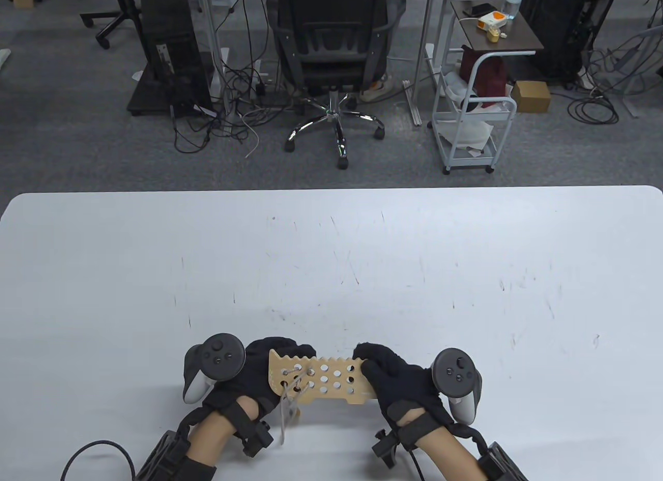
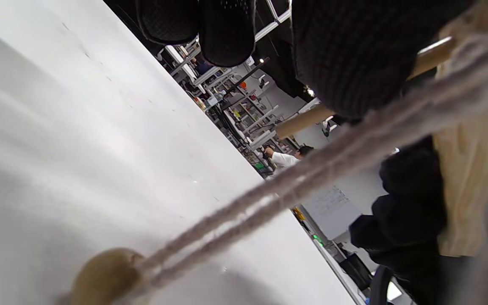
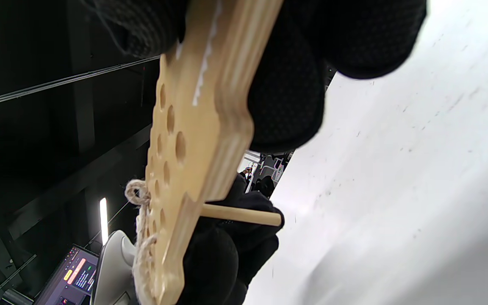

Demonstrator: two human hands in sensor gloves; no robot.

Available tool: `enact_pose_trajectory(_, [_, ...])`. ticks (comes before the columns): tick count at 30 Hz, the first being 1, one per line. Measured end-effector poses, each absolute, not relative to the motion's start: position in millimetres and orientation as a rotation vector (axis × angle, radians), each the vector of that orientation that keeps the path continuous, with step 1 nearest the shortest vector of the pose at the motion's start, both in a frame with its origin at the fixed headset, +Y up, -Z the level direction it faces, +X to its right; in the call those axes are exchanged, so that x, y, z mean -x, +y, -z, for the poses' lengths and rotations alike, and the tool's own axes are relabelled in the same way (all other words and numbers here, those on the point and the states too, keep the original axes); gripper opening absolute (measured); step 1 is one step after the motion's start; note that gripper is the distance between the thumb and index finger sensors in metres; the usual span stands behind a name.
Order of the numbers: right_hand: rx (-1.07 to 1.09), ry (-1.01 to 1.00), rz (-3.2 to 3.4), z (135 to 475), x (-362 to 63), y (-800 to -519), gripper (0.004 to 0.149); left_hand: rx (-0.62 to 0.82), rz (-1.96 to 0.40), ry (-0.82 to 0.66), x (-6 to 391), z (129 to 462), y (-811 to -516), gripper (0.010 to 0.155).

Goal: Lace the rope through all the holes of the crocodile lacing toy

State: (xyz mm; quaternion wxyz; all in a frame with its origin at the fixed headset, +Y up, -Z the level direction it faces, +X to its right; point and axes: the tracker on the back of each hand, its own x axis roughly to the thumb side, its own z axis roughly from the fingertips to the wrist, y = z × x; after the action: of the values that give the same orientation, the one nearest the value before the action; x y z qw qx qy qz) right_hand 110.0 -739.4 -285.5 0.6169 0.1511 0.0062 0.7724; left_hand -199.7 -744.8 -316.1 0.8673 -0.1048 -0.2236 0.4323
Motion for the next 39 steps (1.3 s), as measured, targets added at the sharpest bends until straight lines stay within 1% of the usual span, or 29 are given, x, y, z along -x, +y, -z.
enact_pose_trajectory(4, [-0.356,0.031,-1.743,286,-109,-740,0.046,0.226,-0.95,-0.507,194,314,-746,0.055])
enact_pose_trajectory(6, [-0.357,0.039,-1.728,286,-108,-740,0.046,0.239,-0.974,-0.523,191,312,-746,0.052])
enact_pose_trajectory(8, [-0.355,0.04,-1.722,285,-108,-740,0.046,0.222,-0.983,-0.524,189,311,-745,0.047])
enact_pose_trajectory(11, [-0.35,0.037,-1.723,286,-108,-739,0.046,0.208,-0.971,-0.514,190,311,-744,0.045])
enact_pose_trajectory(17, [-0.331,0.024,-1.74,286,-110,-739,0.046,0.153,-0.927,-0.454,196,313,-743,0.045])
enact_pose_trajectory(20, [-0.316,0.009,-1.754,286,-112,-739,0.046,0.117,-0.896,-0.379,201,314,-742,0.044])
enact_pose_trajectory(29, [-0.286,-0.008,-1.768,288,-116,-738,0.046,0.068,-0.93,-0.255,219,320,-743,0.045])
enact_pose_trajectory(39, [-0.224,-0.022,-1.773,294,-125,-741,0.046,0.019,-0.957,-0.158,235,325,-742,0.045])
